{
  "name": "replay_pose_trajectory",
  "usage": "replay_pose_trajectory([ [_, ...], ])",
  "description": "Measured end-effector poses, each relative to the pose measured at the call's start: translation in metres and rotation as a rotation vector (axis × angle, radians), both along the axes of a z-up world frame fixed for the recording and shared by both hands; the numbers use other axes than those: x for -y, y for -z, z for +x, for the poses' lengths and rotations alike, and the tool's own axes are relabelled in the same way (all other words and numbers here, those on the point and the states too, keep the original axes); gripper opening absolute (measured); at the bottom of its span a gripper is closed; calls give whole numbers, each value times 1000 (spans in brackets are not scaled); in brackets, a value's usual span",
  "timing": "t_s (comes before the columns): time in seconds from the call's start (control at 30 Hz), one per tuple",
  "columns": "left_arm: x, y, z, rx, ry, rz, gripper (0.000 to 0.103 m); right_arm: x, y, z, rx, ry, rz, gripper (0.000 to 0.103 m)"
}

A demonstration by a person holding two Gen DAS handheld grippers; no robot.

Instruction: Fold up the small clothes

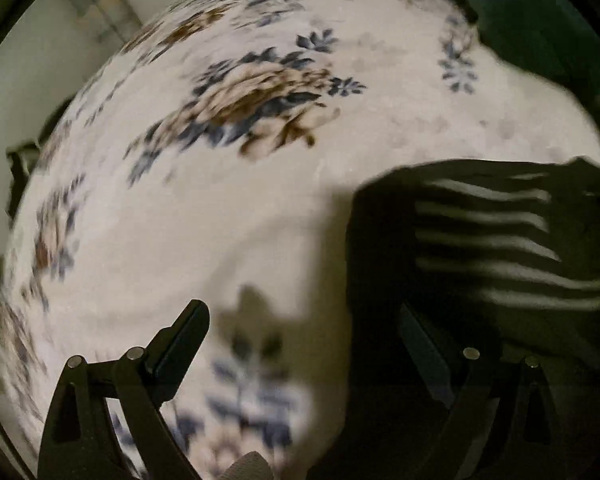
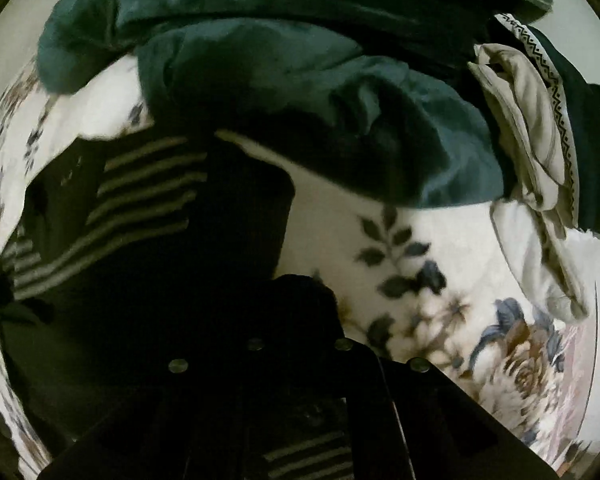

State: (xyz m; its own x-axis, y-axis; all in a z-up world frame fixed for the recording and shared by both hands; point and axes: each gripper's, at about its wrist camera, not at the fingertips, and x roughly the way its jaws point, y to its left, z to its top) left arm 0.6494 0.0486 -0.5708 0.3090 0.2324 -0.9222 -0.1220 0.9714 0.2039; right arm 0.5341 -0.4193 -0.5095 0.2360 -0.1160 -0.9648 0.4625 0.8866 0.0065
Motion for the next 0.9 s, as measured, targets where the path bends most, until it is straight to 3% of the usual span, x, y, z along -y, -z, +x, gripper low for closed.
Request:
replay_pose_trajectory([
  [0.17,-10,3,42,-7,-19,29,96,9,12,23,7,75,6,5],
  [0.23,-14,-9,37,10,-4,9,96,4,18,33,-88,28,-14,5],
  [0.27,-17,-16,30,25,6,2,96,0,18,36,-134,1,-23,10],
  [0.3,-20,-20,21,31,11,-1,96,-4,15,40,-152,-16,-32,21],
  [0.4,-35,-29,-14,39,-17,-63,96,-30,-30,39,-16,-102,-26,43],
  [0.47,-43,-26,-42,33,-51,-119,96,-64,-45,50,44,-229,89,47],
  [0.57,-48,-10,-74,-3,-83,-200,96,-142,-32,81,5,-484,287,49],
  [0.67,-45,1,-96,-13,-107,-303,95,-228,-2,120,-51,-718,339,49],
  [0.73,-41,3,-105,21,-110,-365,82,-275,20,135,-107,-833,348,49],
  [0.8,-36,6,-107,35,-97,-396,42,-311,43,145,-166,-886,324,49],
  [0.87,-30,11,-106,40,-78,-434,9,-333,61,150,-210,-925,288,49],
  [0.9,-26,12,-106,42,-70,-429,7,-337,65,150,-214,-938,272,48],
])
